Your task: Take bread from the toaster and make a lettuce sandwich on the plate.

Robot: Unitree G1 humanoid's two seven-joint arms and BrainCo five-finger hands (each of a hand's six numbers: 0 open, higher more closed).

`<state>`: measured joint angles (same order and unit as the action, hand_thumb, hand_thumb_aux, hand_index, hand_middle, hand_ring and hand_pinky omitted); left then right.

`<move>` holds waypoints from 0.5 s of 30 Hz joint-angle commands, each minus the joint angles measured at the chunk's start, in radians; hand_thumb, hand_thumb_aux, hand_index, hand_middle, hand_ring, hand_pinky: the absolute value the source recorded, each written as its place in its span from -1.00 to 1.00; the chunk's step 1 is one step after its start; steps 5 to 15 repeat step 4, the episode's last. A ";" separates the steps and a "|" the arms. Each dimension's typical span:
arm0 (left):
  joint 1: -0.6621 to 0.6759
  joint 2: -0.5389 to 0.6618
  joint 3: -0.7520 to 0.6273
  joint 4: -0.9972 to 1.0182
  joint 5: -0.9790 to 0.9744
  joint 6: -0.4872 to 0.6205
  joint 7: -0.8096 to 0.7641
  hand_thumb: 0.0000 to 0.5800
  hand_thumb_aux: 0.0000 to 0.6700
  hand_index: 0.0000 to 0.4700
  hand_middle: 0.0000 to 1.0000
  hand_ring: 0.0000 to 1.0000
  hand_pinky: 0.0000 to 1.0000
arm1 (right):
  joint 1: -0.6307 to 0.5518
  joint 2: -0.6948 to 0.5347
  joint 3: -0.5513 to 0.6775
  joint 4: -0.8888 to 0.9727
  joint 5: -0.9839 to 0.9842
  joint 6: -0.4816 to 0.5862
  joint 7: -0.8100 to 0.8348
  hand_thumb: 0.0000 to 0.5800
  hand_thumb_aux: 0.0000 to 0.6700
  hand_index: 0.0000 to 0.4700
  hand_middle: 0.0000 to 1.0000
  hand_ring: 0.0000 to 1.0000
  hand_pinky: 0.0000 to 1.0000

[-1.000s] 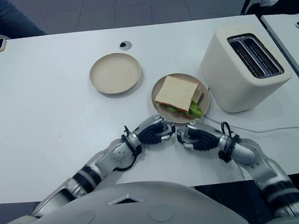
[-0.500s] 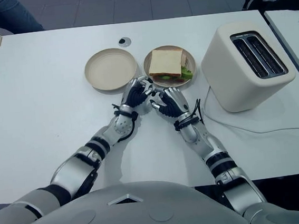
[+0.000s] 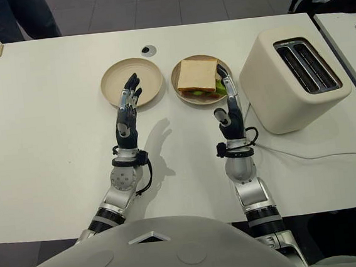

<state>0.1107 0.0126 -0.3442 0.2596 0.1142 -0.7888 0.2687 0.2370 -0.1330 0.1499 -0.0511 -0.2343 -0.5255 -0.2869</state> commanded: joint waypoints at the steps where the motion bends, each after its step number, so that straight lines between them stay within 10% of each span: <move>1: 0.070 -0.057 0.003 0.002 0.015 0.044 -0.004 -1.00 -1.00 -1.00 -1.00 -1.00 -1.00 | 0.066 0.051 0.020 -0.050 0.013 0.004 0.015 -1.00 -1.00 -1.00 -1.00 -1.00 -1.00; 15: 0.085 -0.096 0.015 0.002 0.049 0.056 0.012 -1.00 -1.00 -1.00 -1.00 -1.00 -1.00 | 0.049 0.059 0.011 -0.042 -0.009 -0.019 0.024 -1.00 -1.00 -1.00 -1.00 -1.00 -1.00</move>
